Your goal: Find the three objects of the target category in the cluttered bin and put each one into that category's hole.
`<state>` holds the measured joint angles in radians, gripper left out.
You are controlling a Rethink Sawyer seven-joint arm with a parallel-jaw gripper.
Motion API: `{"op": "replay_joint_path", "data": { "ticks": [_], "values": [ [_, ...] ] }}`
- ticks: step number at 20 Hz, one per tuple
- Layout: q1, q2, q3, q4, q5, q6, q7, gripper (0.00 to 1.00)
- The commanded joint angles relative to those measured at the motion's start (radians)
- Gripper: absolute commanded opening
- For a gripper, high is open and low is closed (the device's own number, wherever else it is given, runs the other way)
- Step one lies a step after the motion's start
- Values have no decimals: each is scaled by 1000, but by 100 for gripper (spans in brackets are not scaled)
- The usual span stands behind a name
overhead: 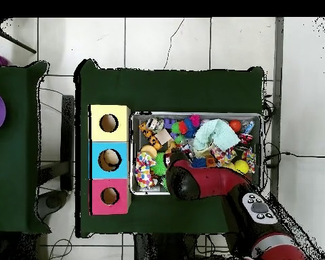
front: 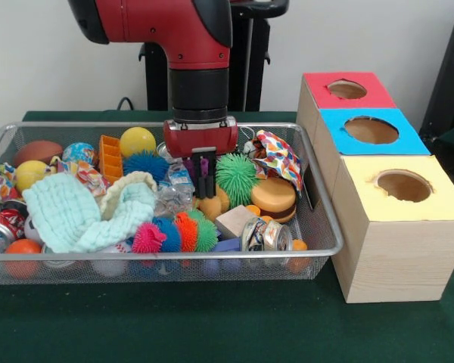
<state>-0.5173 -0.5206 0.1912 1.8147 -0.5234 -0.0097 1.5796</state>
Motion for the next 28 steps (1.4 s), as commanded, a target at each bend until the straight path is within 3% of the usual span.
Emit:
{"op": "replay_joint_path", "data": {
  "ticks": [1, 3, 11, 15, 23, 28],
  "values": [
    [-35, 36, 21, -62, 2, 24, 106, 0],
    [-44, 39, 33, -61, 0, 34, 98, 0],
    [-71, -192, 109, 75, 61, 228, 49, 0],
    [-55, -254, 107, 97, 83, 282, 52, 0],
    [-50, -251, 101, 103, 79, 280, 68, 0],
    [-54, -174, 100, 92, 69, 231, 89, 0]
  ]
}}
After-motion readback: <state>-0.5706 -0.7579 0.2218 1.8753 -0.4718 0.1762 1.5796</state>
